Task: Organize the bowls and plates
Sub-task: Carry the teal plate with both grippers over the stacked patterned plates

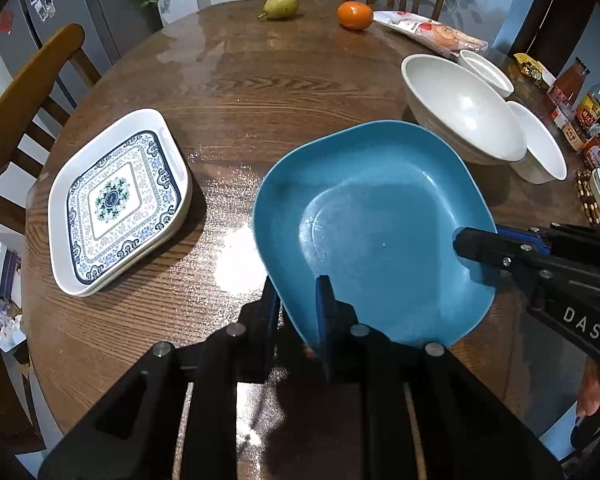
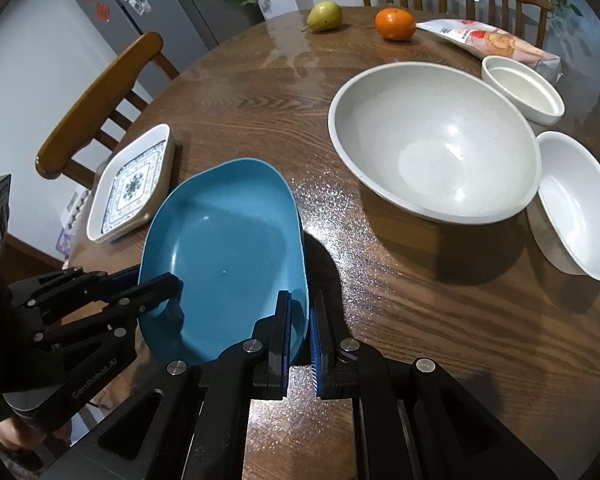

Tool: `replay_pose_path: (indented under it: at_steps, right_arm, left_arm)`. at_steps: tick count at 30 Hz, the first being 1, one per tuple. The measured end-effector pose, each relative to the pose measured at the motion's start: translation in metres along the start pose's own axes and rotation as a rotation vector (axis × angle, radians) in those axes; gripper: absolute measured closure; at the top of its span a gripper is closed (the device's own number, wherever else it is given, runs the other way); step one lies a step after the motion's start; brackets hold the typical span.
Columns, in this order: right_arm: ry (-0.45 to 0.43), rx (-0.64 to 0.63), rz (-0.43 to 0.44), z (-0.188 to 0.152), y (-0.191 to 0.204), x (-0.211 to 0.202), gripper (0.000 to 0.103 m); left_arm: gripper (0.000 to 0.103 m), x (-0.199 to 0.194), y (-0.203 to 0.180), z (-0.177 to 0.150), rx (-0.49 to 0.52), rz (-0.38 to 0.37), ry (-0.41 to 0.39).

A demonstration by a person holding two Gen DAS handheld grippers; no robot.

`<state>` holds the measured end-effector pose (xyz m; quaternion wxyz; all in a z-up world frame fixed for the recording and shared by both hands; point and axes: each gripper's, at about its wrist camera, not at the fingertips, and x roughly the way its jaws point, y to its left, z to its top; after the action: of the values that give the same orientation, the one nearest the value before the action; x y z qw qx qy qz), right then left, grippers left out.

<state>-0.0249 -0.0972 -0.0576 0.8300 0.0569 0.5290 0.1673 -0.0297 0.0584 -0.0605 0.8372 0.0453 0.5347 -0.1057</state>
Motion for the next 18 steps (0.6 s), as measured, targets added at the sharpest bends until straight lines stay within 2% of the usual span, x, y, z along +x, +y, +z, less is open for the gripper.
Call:
replay_pose_path:
  at_steps: [18]
  right_arm:
    - [-0.079, -0.040, 0.010, 0.004, 0.014, -0.031, 0.093]
  left_arm:
    - [0.088, -0.029, 0.004, 0.003, -0.022, 0.007, -0.072]
